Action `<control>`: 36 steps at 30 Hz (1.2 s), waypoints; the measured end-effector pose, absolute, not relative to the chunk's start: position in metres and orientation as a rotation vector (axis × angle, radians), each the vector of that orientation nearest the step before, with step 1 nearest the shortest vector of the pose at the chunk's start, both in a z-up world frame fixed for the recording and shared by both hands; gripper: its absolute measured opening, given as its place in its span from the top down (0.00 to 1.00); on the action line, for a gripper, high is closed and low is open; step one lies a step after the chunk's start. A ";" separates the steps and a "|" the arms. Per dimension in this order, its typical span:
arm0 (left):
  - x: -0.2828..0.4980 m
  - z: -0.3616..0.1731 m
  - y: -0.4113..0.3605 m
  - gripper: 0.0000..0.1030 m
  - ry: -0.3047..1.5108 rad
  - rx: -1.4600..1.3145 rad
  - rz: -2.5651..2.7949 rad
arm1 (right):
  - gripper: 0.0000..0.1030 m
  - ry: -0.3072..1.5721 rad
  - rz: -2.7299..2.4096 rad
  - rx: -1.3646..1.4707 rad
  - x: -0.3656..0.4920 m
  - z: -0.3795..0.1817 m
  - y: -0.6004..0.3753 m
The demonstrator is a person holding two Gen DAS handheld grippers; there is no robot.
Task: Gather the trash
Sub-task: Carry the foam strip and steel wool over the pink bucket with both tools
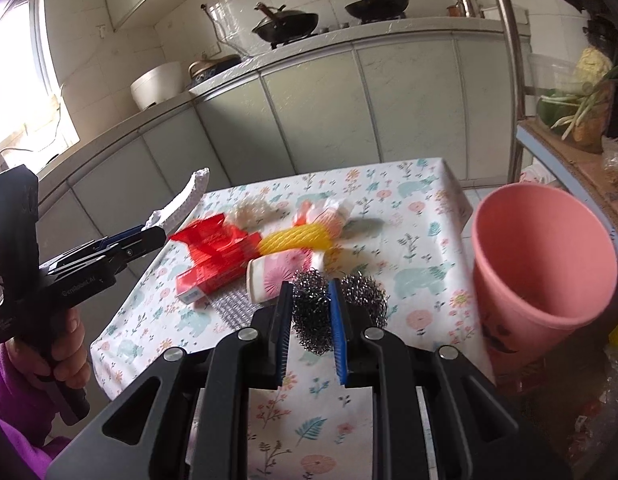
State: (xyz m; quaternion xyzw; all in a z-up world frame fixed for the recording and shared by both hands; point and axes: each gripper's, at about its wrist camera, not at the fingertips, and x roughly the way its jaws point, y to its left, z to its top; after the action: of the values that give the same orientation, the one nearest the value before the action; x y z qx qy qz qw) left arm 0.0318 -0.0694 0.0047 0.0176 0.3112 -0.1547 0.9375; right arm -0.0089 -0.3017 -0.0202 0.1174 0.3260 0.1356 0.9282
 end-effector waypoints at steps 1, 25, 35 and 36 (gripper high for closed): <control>0.034 0.006 -0.075 0.61 0.635 0.039 -0.322 | 0.82 0.661 0.267 0.241 -0.008 -0.019 -0.306; 0.088 0.009 -0.258 0.60 0.656 0.175 -0.501 | 0.82 0.569 0.002 0.295 0.007 -0.008 -0.422; 0.103 -0.009 -0.315 0.60 0.686 0.234 -0.544 | 0.82 0.602 -0.062 0.321 0.025 -0.027 -0.455; 0.105 -0.011 -0.320 0.60 0.691 0.238 -0.547 | 0.82 0.608 -0.065 0.321 0.026 -0.029 -0.457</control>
State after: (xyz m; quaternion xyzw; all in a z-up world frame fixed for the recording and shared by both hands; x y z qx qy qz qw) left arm 0.1050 -0.3201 -0.0109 0.1148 0.3336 -0.2642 0.8976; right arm 0.0259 -0.4574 -0.0291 0.1575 0.2978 -0.0321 0.9410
